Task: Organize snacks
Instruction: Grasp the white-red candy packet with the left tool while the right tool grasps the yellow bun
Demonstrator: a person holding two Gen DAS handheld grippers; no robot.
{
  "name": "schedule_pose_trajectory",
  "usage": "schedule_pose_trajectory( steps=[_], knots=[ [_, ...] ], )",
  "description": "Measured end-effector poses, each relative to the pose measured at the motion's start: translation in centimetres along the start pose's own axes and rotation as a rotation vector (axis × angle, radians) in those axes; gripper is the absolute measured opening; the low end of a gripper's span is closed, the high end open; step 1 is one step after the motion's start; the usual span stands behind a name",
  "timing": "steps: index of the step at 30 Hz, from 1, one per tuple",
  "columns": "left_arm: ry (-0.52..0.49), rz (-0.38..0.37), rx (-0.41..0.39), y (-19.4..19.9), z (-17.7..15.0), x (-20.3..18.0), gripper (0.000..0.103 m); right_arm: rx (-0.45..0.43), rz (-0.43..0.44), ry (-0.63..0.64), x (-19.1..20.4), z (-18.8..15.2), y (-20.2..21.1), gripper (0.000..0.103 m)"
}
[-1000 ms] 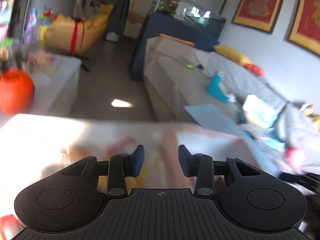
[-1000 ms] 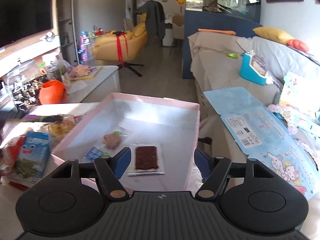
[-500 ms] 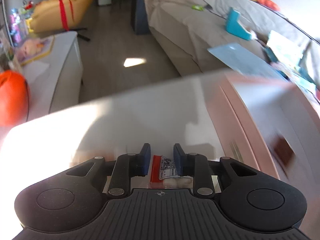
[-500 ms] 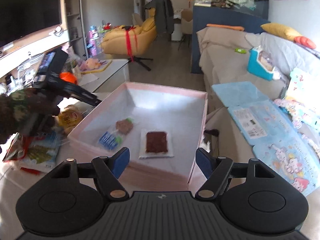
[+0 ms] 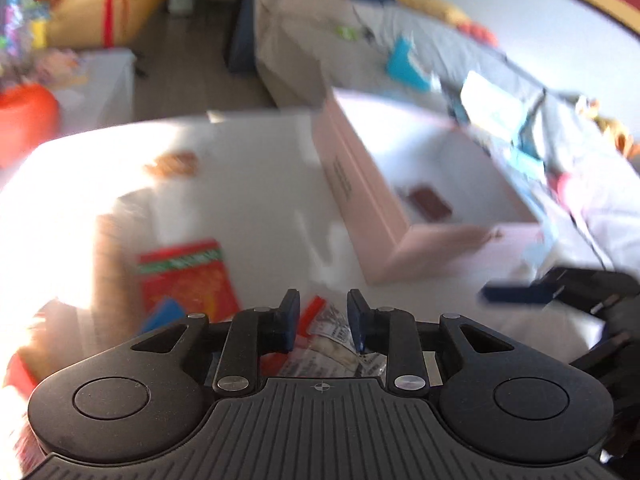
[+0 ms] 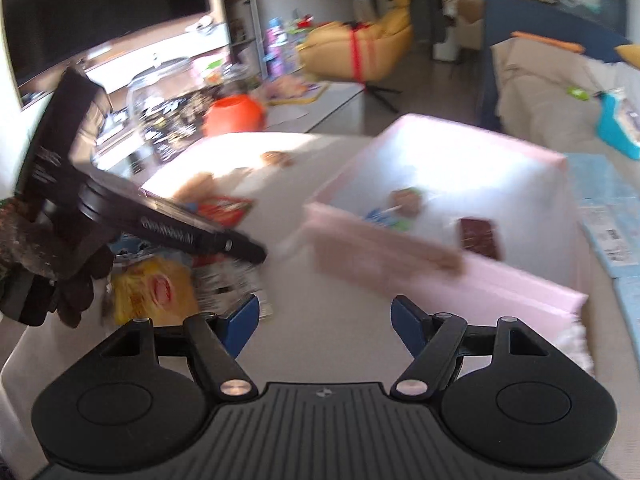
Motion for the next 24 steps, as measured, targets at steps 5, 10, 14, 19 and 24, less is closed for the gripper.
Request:
schedule_pose_trajectory(
  steps=[5, 10, 14, 19, 24],
  knots=[
    [0.107, 0.070, -0.024, 4.5, -1.6, 1.3, 0.030, 0.029, 0.078, 0.000, 3.0, 1.4, -2.6, 0.077],
    [0.144, 0.058, 0.034, 5.8, -5.1, 0.6, 0.030, 0.092, 0.052, 0.036, 4.6, 2.1, -5.9, 0.076],
    [0.135, 0.011, 0.069, 6.6, -8.5, -1.0, 0.030, 0.080, 0.020, 0.042, 3.7, 1.6, -4.7, 0.049],
    [0.116, 0.004, 0.135, 5.0, -10.7, -2.2, 0.030, 0.081, -0.090, 0.068, 0.8, -1.9, -2.5, 0.041],
    [0.115, -0.030, 0.129, 2.9, -9.7, -3.7, 0.031, 0.064, -0.094, 0.017, -1.7, -4.5, -0.1, 0.041]
  ],
)
Point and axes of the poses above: each gripper's, at about its wrist camera, not at the fingertips, and y roughly against the way its jaws point, x to its left, z to its top, the point moved 10 cm from there along -y, roughly the way its jaws point, and after that the axes turned 9 degrees about x, right-handed, at the moved point
